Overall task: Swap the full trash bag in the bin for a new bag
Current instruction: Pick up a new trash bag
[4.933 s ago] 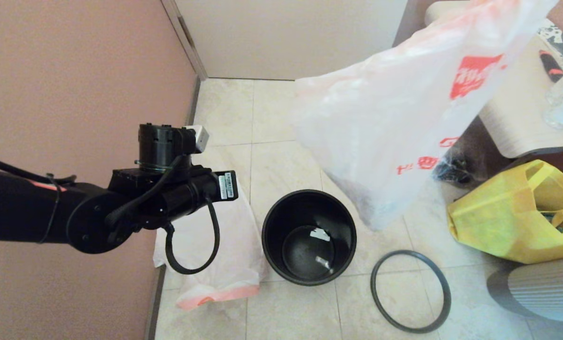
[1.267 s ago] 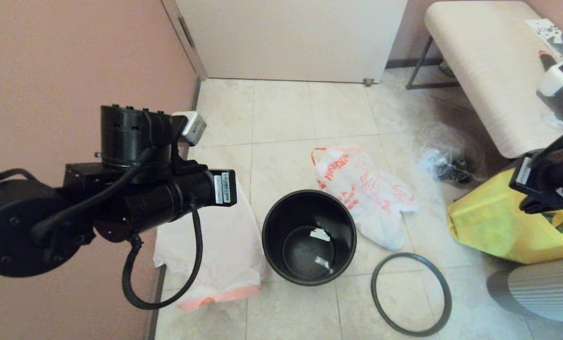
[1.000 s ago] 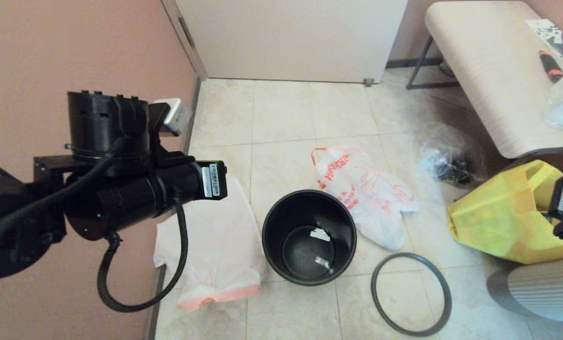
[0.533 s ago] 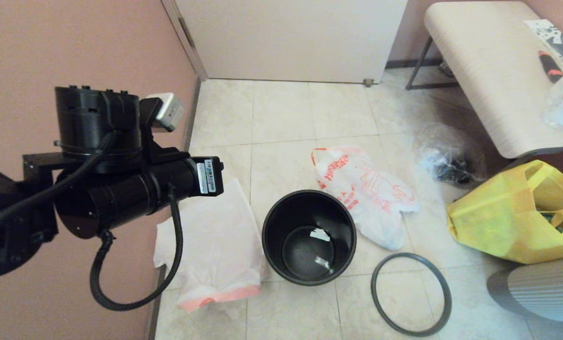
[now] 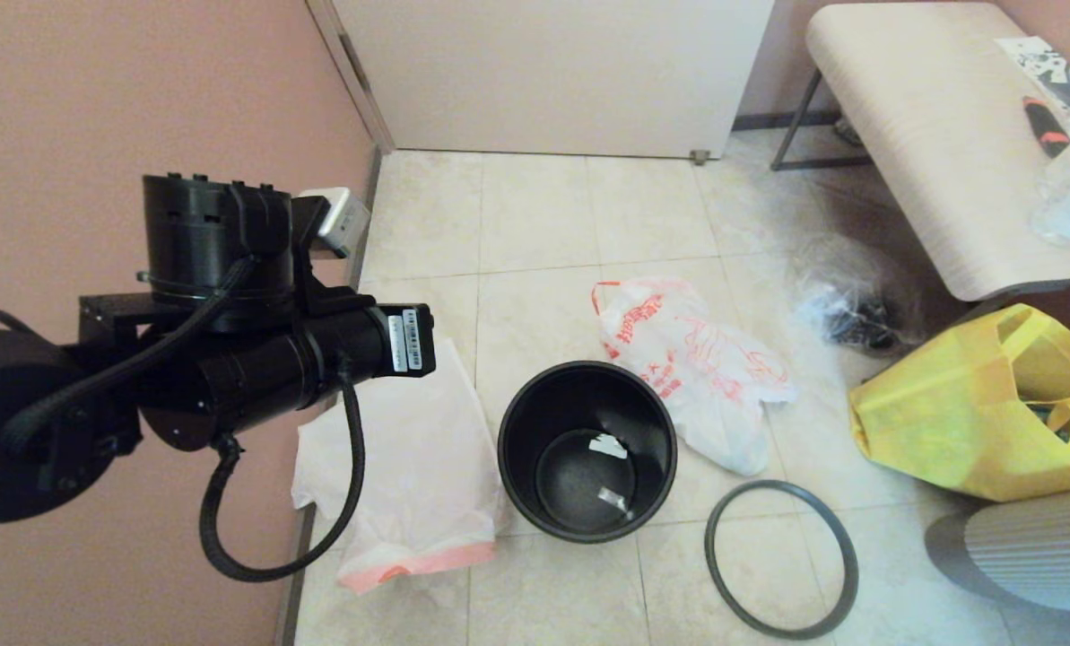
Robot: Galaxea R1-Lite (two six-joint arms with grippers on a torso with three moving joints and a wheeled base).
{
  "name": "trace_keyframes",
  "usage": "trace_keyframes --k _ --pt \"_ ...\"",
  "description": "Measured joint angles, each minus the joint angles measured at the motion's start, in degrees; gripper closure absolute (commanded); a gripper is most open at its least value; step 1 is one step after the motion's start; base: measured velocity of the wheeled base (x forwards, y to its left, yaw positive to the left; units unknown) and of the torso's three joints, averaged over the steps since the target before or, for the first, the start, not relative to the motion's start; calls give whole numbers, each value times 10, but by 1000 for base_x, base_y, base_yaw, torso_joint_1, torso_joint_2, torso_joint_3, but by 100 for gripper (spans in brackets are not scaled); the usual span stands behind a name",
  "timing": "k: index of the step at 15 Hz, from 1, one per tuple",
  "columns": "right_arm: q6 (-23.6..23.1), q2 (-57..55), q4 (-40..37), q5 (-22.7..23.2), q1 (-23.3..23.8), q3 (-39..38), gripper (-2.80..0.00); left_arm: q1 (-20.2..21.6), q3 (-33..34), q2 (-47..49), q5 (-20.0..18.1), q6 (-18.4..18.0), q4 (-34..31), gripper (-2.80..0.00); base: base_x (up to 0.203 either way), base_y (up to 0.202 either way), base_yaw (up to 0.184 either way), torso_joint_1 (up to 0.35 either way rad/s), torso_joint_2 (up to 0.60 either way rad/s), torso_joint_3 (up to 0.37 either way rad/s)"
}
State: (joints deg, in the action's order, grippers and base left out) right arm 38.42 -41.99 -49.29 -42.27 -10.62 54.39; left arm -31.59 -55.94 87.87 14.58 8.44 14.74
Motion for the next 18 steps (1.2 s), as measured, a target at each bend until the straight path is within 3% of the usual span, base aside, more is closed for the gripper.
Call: trace_keyframes --k 2,5,9,11,14,16,18 --pt "-67 81 6 33 15 -8 0 -5 0 -1 1 0 0 0 0 0 0 0 0 0" --pt "-172 186 9 135 26 -31 0 -7 2 -1 1 0 -1 0 0 0 0 0 0 0" --pt "-207 246 -26 311 30 -52 0 -8 0 3 1 -1 0 0 0 0 0 0 0 0" --pt "-236 255 -27 373 30 -55 0 -8 0 5 1 0 0 0 0 0 0 0 0 0" --pt "-286 260 -37 380 31 -55 0 -7 0 5 1 0 0 0 0 0 0 0 0 0" --pt "-304 264 -46 382 60 -51 0 -8 -2 6 1 -1 0 0 0 0 0 0 0 0" --pt "-345 286 -54 431 99 -64 0 -7 -1 6 1 -1 0 0 0 0 0 0 0 0"
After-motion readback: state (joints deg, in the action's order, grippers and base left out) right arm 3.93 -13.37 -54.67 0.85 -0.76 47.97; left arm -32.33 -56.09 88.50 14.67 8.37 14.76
